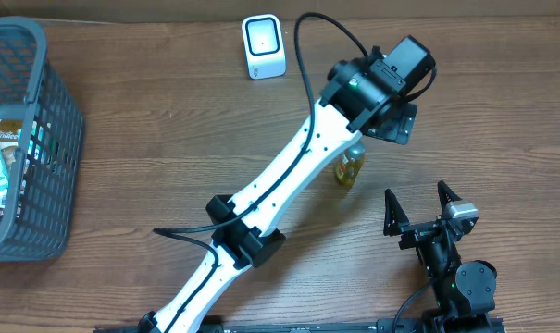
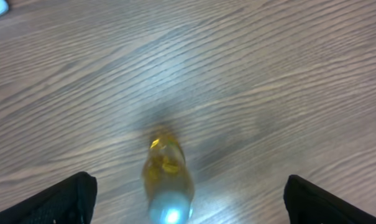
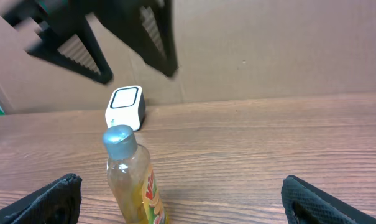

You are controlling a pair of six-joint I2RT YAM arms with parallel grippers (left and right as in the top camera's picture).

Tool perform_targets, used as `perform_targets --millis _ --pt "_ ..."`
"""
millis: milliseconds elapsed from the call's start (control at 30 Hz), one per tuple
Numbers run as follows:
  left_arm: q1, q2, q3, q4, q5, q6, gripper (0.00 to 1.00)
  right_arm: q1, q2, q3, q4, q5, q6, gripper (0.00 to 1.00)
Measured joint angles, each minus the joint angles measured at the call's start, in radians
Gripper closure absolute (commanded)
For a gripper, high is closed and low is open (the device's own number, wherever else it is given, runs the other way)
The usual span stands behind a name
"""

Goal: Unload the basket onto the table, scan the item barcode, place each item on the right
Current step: 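Lower the bottle upright onto the table right of the scanner, then open the left gripper and raise it away from the bottle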

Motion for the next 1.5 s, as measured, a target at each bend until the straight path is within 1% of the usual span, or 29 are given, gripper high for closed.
perform_targets --millis 67,167,200,333,400,467,500,567,667,767,900,967,1033,1100,1133,1167,1200,1233,1333,1500 --pt "0.006 -0.001 0.026 -0.035 0.000 -0.001 0.04 0.000 0.000 0.000 0.000 0.000 0.000 0.00" --pt "0.015 -0.001 0.020 -0.079 0.000 -0.009 0.04 0.000 0.000 0.000 0.000 0.000 0.000 0.00" --pt "0.015 -0.001 0.008 -0.084 0.000 -0.013 0.02 0.000 0.000 0.000 0.000 0.000 0.001 0.00" --pt "0.014 -0.001 -0.085 -0.076 -0.001 -0.038 0.01 0.000 0.000 0.000 0.000 0.000 0.000 0.00" --pt "0.008 -0.001 -0.159 -0.045 -0.001 -0.052 0.04 0.000 0.000 0.000 0.000 0.000 0.000 0.00" --pt "0.003 -0.001 -0.247 0.007 0.002 -0.063 0.09 0.000 0.000 0.000 0.000 0.000 0.000 0.00" --pt "0.002 -0.001 -0.280 0.027 0.007 -0.068 0.13 0.000 0.000 0.000 0.000 0.000 0.000 0.00" --pt "0.000 -0.001 -0.342 0.061 0.018 -0.080 0.27 0.000 0.000 0.000 -0.001 0.000 0.001 0.00" --pt "-0.003 -0.001 -0.395 0.089 0.029 -0.084 0.41 0.000 0.000 0.000 0.000 0.000 0.000 0.00" --pt "-0.004 -0.001 -0.410 0.094 0.035 -0.080 0.46 0.000 0.000 0.000 0.000 0.000 0.000 0.00" --pt "-0.003 -0.001 -0.411 0.105 0.036 -0.076 0.65 0.000 0.000 0.000 0.000 -0.001 0.000 0.00" --pt "-0.003 -0.001 -0.411 0.110 0.037 -0.055 0.68 0.000 0.000 0.000 0.000 0.000 0.000 0.00" --pt "-0.004 -0.001 -0.411 0.113 0.037 -0.036 0.67 0.000 0.000 0.000 -0.001 0.000 0.000 0.00" --pt "-0.004 -0.001 -0.411 0.113 0.037 -0.017 0.61 0.000 0.000 0.000 0.000 0.000 0.000 0.00" --pt "-0.005 -0.001 -0.411 0.113 0.037 -0.010 0.52 0.000 0.000 0.000 0.000 0.000 0.000 0.00" --pt "-0.005 -0.001 -0.411 0.113 0.037 0.003 0.41 0.000 0.000 0.000 0.000 0.000 0.001 0.00" --pt "-0.005 -0.001 -0.411 0.113 0.037 0.013 0.32 0.000 0.000 0.000 0.000 0.000 0.001 0.00" --pt "-0.005 -0.001 -0.411 0.114 0.040 0.017 0.27 0.000 0.000 0.000 0.000 0.000 0.000 0.00" --pt "-0.005 -0.001 -0.411 0.117 0.040 0.025 0.23 0.000 0.000 0.000 0.000 0.000 0.000 0.00" --pt "-0.005 -0.001 -0.407 0.116 0.040 0.027 0.22 0.000 0.000 0.000 0.000 0.000 0.000 0.00"
